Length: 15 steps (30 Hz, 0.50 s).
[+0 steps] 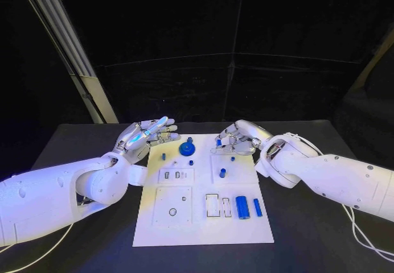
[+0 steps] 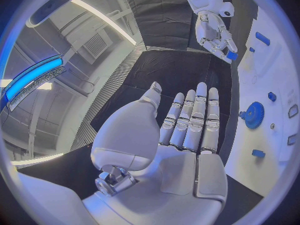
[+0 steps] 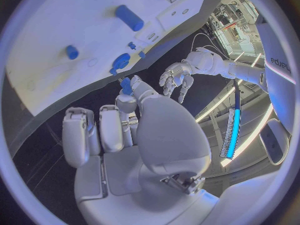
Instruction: Assemble the parts on the task board
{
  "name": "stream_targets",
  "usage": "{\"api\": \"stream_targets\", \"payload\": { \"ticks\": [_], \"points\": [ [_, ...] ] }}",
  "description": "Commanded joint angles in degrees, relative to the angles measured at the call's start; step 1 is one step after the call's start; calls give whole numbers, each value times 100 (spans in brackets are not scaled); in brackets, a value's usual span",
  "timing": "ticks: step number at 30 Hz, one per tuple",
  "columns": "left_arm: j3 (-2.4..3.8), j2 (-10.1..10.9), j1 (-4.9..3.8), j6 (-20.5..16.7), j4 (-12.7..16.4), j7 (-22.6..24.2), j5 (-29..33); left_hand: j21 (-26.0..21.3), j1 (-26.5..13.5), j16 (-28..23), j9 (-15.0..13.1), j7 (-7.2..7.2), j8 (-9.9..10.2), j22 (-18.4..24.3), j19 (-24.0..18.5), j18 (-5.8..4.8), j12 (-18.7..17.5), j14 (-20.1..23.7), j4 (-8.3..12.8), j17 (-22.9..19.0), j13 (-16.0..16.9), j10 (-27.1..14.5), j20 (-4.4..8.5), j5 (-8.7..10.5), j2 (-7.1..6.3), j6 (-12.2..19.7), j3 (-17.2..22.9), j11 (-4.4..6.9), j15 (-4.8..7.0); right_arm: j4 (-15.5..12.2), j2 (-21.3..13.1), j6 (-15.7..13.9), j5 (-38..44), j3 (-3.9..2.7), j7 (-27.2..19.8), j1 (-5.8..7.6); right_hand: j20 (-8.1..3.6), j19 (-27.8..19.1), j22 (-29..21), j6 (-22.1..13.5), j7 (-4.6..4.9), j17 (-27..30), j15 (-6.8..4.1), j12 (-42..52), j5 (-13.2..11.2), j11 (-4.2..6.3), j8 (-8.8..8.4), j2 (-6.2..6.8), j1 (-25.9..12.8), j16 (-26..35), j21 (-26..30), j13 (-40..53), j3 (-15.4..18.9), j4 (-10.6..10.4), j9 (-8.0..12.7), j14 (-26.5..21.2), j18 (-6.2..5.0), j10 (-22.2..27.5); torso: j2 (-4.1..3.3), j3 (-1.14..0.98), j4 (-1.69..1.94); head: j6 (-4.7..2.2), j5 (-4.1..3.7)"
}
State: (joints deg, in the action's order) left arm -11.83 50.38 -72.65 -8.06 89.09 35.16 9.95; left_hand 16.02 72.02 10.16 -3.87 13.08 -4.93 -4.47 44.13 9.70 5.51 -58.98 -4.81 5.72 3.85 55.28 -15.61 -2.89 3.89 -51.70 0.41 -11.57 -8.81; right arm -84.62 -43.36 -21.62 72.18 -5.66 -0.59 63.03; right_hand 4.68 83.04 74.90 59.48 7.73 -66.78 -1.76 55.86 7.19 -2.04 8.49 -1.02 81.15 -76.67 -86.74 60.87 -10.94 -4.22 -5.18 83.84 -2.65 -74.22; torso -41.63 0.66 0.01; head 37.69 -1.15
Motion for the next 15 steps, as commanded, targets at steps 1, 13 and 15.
{"api": "stream_targets", "payload": {
  "ticks": [1, 13, 15],
  "points": [
    [6, 1, -21, 32, -29, 44, -1, -29, -9, -30, 5, 162, 37, 8, 49, 87, -25, -21, 22, -9, -5, 2, 7, -14, 63, 10, -15, 0, -13, -98, 189, 39, 596, -5, 601, 16, -22, 14, 587, 146, -102, 2, -43, -14, -29, 26, 20, -6, -60, 17, -2, 5, -29, 3, -2, 186, 48, -8, -1, 5, 5, -3, 104],
    [7, -18, -60, -56, -83, 141, 40, -30, 7, -34, 4, 158, 38, 10, 51, 87, -26, -24, 40, -9, -4, 7, 7, -14, 54, 7, -22, 3, -12, 95, 1017, 403, 1395, 130, 1124, 18, -37, 18, 589, 199, -125, -1, -58, -41, 6, 45, 23, 33, -147, 22, -2, -16, -47, -17, 0, 190, 48, -32, -8, 4, -2, 96, 281],
    [7, -19, -63, -88, -86, 167, 50, -31, 9, -34, 4, 158, 38, 11, 51, 87, -26, -24, 42, -9, -4, 7, 7, -14, 54, 6, -22, 3, -12, 132, 1108, 448, 1487, 172, 1176, 17, -39, 18, 588, 204, -127, -2, -59, -47, 11, 47, 24, 36, -148, 21, -2, -21, -51, -15, 0, 191, 48, -31, -10, 4, 2, 102, 293]
  ]
}}
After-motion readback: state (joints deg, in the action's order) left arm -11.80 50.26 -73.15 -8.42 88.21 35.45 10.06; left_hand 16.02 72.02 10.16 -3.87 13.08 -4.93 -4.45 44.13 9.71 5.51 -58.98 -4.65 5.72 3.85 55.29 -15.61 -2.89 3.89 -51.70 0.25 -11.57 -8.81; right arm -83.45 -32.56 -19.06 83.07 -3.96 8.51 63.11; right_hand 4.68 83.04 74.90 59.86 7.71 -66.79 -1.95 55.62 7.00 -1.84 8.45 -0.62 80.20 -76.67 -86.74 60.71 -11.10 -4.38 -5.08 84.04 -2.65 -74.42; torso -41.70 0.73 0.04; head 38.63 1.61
